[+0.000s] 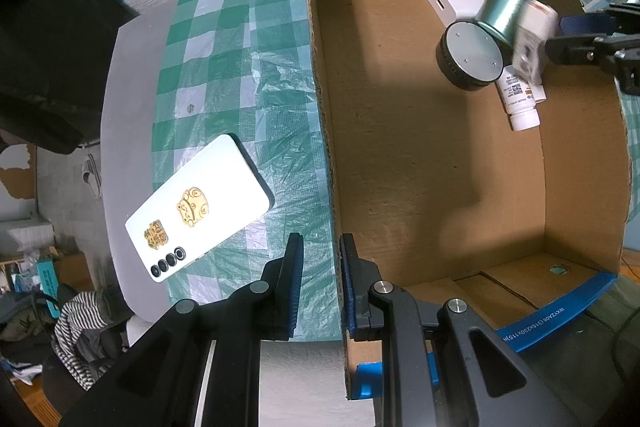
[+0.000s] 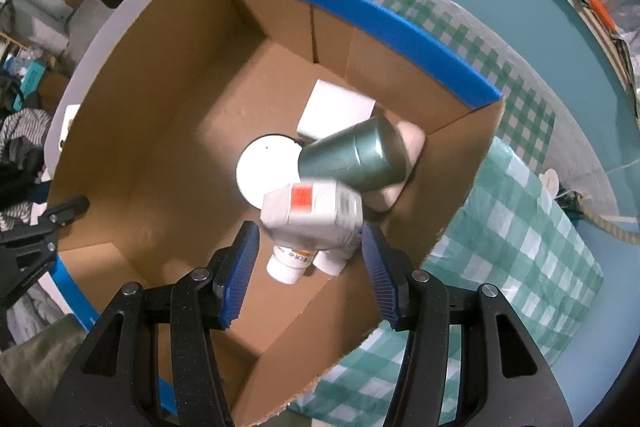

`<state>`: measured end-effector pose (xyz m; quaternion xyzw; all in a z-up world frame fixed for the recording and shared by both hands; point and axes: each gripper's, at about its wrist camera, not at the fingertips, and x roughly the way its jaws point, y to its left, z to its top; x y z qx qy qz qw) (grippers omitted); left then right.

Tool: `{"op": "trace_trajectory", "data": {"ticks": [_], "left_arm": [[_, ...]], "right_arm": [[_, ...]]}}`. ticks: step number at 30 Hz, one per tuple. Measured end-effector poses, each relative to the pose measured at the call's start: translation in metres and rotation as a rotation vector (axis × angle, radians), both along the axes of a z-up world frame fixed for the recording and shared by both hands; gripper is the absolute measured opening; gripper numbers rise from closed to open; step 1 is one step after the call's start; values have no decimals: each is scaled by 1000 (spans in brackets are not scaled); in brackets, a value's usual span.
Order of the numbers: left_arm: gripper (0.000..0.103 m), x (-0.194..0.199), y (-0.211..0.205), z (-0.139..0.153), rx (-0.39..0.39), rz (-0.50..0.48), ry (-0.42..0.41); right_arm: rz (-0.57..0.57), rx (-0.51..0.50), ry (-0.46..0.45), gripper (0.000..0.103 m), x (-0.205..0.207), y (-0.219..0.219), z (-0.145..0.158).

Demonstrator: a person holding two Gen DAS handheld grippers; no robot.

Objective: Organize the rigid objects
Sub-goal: 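Carry the white octagonal container into the box and release it on the tin, then return the right tool to the cloth and close on the pink-gold SANY lighter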

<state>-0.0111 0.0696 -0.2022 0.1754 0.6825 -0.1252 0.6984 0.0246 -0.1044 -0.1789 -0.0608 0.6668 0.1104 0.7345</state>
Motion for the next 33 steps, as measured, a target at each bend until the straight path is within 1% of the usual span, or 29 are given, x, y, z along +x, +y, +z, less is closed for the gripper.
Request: {"op": "trace_trajectory", "data": {"ticks": [14,22,27,33], "left_arm": [[18,0,0,0,1,0,0],[18,0,-1,0,2,-2,0],[18,0,-1,0,4,-5,-1],[18,0,-1,-1,3,-3,2]], "right_arm": [[-43,25,-69,56,5,-9,38],[-74,27,-83,56,1,-23,49],[-118,30,-88,56,-6,-38,52],[-209,39,-81,56,-18,-65,53]]}}
